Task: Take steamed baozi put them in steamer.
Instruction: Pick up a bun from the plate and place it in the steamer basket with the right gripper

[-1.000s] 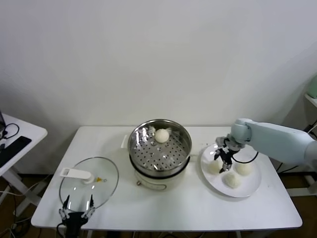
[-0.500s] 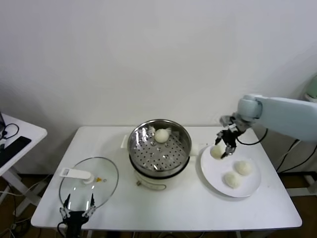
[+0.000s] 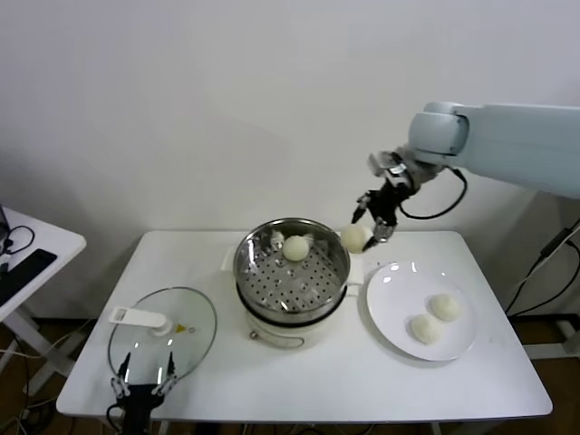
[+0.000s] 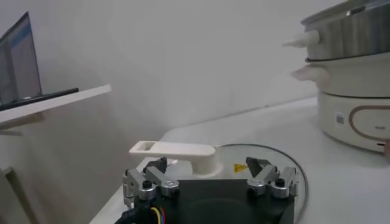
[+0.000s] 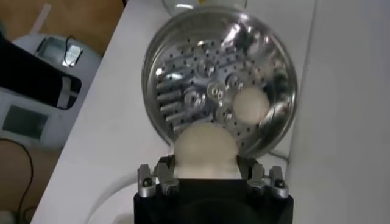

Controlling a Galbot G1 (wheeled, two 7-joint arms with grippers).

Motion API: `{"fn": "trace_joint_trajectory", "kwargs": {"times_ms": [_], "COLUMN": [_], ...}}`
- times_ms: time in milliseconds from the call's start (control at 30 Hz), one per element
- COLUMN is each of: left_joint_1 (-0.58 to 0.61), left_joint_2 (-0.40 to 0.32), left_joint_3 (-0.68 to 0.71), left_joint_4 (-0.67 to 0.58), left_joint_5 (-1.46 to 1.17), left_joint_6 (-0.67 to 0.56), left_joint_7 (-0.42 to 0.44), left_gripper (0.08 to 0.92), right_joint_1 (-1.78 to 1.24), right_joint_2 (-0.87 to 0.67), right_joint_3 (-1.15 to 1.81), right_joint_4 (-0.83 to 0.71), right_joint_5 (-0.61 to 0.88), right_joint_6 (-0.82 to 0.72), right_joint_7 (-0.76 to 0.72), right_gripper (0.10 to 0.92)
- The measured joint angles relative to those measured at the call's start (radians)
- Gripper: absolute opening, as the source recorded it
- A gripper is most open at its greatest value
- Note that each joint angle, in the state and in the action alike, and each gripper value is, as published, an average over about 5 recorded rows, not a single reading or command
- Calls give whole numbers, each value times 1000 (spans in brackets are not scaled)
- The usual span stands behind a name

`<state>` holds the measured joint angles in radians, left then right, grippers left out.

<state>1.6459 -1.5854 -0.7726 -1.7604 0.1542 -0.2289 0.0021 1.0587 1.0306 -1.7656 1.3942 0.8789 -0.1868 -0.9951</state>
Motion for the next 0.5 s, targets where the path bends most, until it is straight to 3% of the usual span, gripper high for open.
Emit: {"fn": "trace_joint_trajectory", "kwargs": {"times_ms": [500], "left_joint_1": [-5], "left_joint_2": [-6], "left_joint_3": [10], "left_joint_4": [-3], "left_joint_5": [3], "left_joint_6": [2], "left_joint_7": [0], "left_gripper": [823], "right_joint_1": [-164], "right_joint_2": [233], "right_joint_3": [109], "right_joint_4": [-88], "right_joint_5": [12], "right_joint_6": [-96], "right_joint_7": [105], "right_gripper": [671]}}
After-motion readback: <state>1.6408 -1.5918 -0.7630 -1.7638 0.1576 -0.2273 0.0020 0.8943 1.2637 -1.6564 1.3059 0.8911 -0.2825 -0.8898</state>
